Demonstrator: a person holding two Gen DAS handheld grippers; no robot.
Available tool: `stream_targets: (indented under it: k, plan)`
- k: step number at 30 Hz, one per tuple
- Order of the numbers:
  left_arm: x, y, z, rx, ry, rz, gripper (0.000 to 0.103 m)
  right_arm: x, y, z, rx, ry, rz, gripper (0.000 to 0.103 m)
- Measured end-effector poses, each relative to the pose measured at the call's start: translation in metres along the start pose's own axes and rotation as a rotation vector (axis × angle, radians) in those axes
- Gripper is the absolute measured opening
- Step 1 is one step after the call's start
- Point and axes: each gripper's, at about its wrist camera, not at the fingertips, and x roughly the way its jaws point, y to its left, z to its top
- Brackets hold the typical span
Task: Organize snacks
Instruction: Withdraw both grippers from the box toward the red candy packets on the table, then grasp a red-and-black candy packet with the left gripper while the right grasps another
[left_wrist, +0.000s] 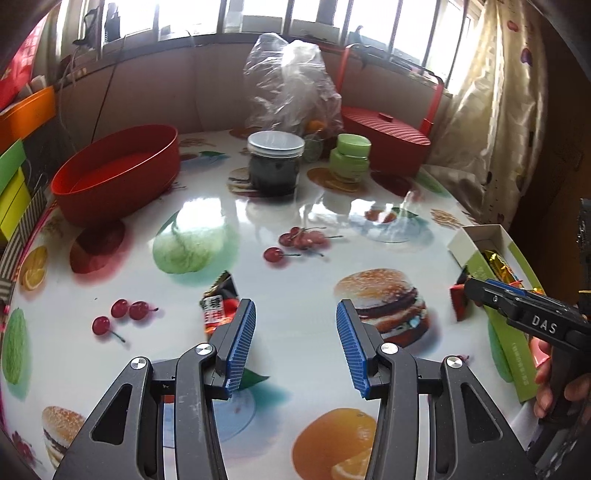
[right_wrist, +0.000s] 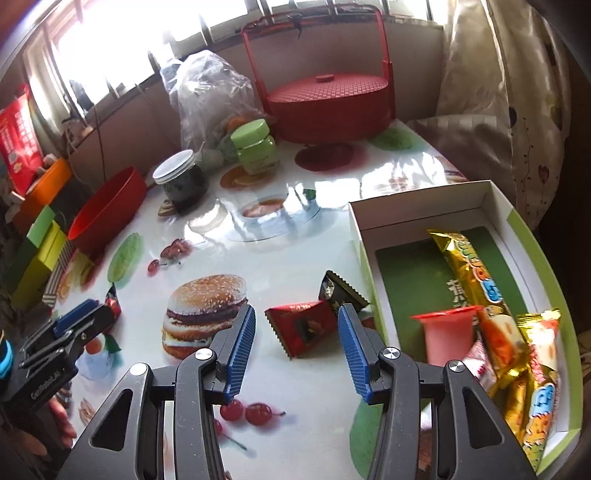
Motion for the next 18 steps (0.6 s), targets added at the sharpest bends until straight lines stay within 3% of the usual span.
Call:
stream_targets:
  k: [11, 18]
  plan:
    - [0.001, 0.013, -0.005, -0.02, 0.009, 0.012, 0.047, 0.024, 0.01, 0.005, -0.036, 0.025, 0.018, 0.046]
    - [0.004, 0.022, -0.007, -0.036, 0.02, 0.035, 0.047, 0.032, 0.017, 0.004, -0.097, 0.041, -0.05, 0.045]
